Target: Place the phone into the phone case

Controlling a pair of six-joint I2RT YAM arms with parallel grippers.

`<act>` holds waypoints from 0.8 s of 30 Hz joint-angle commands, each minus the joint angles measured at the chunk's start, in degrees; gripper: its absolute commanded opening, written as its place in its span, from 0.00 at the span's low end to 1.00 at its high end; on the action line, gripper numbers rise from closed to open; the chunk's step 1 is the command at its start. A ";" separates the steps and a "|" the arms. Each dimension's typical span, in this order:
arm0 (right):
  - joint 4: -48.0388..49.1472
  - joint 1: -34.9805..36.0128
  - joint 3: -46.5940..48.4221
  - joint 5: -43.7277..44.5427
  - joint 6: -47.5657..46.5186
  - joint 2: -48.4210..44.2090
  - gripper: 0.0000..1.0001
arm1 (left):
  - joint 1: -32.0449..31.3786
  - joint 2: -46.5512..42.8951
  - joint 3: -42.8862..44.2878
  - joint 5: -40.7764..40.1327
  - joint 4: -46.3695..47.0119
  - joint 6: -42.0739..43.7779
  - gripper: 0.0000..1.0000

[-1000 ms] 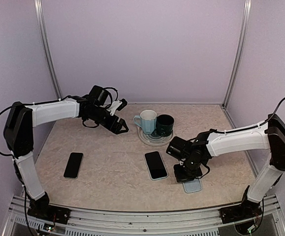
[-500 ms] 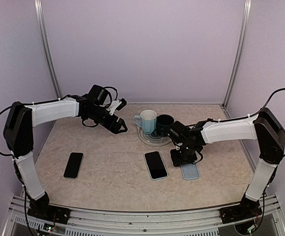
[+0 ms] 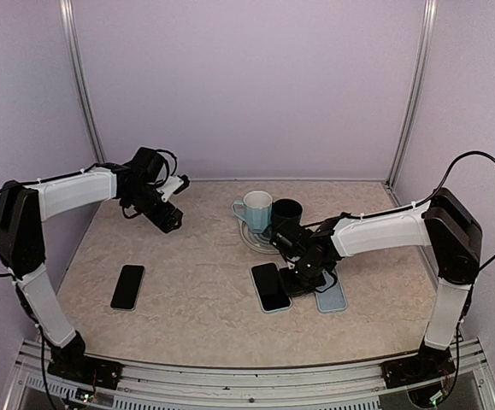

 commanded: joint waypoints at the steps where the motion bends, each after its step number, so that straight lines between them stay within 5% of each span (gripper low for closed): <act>1: 0.27 2.20 0.84 -2.01 0.55 2.60 0.11 | 7.02 -5.37 -5.56 -11.11 -4.60 4.91 0.86; 11: -0.76 4.17 2.51 -0.30 2.60 2.00 0.14 | 21.17 -13.63 -20.22 -15.48 -6.65 12.70 0.70; 16: -5.31 4.28 6.40 4.48 2.26 1.60 0.35 | 21.42 -17.14 -28.07 -13.03 -7.32 14.57 0.57; 24: -5.35 5.03 8.72 5.61 1.07 0.66 0.36 | 19.88 -16.56 -35.94 -12.87 -4.08 15.95 0.52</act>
